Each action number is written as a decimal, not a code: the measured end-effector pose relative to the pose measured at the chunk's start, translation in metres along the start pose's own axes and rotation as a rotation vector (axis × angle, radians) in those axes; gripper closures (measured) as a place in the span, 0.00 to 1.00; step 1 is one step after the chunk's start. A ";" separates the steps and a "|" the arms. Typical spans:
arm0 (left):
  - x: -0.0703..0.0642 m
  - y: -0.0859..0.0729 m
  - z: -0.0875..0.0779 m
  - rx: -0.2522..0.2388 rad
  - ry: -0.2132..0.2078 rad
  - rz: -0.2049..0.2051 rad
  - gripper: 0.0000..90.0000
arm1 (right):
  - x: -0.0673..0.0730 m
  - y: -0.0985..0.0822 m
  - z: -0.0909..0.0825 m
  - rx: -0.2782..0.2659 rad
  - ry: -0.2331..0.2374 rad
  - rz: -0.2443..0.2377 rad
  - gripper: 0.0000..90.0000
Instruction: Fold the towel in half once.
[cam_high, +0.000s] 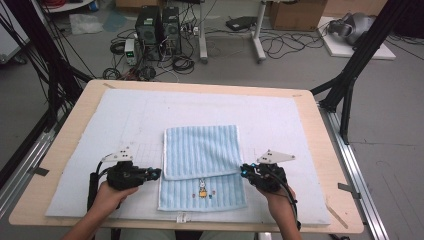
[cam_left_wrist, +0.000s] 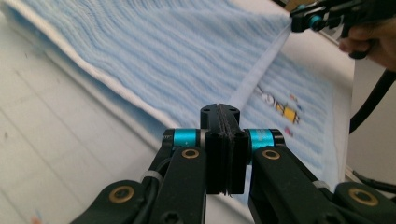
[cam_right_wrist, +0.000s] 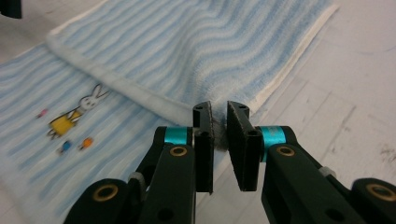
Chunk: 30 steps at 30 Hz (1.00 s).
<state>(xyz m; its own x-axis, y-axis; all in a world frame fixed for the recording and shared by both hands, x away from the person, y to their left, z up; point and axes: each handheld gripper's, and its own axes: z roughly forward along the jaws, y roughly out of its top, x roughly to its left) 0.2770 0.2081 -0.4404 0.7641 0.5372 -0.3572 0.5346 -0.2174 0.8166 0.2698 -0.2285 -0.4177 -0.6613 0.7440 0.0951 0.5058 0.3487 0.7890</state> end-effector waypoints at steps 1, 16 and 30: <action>-0.001 -0.003 -0.001 0.006 0.007 0.004 0.99 | 0.002 -0.002 -0.002 0.007 0.004 0.000 0.90; 0.012 0.012 0.029 0.032 0.101 -0.025 0.63 | 0.000 -0.005 0.007 0.011 -0.031 0.006 0.74; -0.001 0.013 0.027 0.039 0.061 0.050 0.96 | 0.007 0.000 0.033 0.097 0.020 -0.046 0.93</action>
<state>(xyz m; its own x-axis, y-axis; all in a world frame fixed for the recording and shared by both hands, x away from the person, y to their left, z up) 0.2933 0.1831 -0.4416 0.7674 0.5732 -0.2875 0.5112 -0.2761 0.8139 0.2835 -0.2042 -0.4374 -0.6957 0.7147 0.0728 0.5249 0.4364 0.7308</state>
